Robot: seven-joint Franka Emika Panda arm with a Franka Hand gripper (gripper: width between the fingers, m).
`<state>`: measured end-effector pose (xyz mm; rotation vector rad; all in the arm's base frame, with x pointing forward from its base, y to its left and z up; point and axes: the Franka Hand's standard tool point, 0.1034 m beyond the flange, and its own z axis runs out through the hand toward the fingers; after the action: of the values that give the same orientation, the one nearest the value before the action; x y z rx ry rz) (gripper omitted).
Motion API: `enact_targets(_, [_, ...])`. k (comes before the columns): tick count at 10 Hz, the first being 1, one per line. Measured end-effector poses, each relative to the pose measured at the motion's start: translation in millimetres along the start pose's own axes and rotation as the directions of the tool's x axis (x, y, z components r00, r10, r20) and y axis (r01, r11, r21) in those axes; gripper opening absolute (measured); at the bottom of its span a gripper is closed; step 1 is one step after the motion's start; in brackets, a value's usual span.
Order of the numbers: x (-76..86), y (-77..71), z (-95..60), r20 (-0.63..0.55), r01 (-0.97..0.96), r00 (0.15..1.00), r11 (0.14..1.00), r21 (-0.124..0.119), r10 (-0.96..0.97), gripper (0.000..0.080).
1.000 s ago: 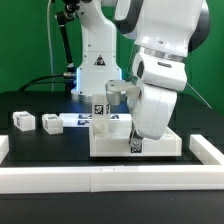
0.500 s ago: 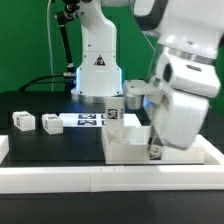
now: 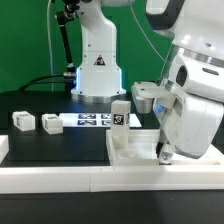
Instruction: Assemble square table
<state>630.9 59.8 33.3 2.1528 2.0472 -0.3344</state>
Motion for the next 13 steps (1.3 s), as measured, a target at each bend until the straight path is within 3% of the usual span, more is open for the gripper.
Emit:
enact_targets(3, [-6.8, -1.0, -10.3, 0.008, -0.006, 1.000, 1.000, -0.011, 0.007, 0.0566])
enact_targets(4, [-11.4, -1.5, -17.0, 0.011, -0.005, 1.000, 1.000, -0.018, 0.006, 0.0566])
enact_targets(5, [-20.3, -7.5, -29.5, 0.012, -0.007, 1.000, 1.000, -0.024, 0.007, 0.0632])
enact_targets(8, [-60.8, -44.1, -52.6, -0.003, -0.048, 0.999, 0.999, -0.009, 0.048, 0.0649])
enact_targets(9, [-81.6, -59.9, -56.8, -0.004, -0.072, 0.997, 0.997, 0.003, 0.072, 0.0649])
enact_targets(11, [-114.5, -83.4, -56.2, -0.010, -0.096, 0.995, 0.995, 0.017, 0.096, 0.0649])
enact_targets(12, [-122.8, -97.4, -46.8, 0.003, -0.123, 0.992, 0.992, 0.026, 0.123, 0.0649])
enact_targets(13, [-121.4, -98.5, -45.7, 0.005, -0.128, 0.992, 0.991, 0.033, 0.127, 0.0649])
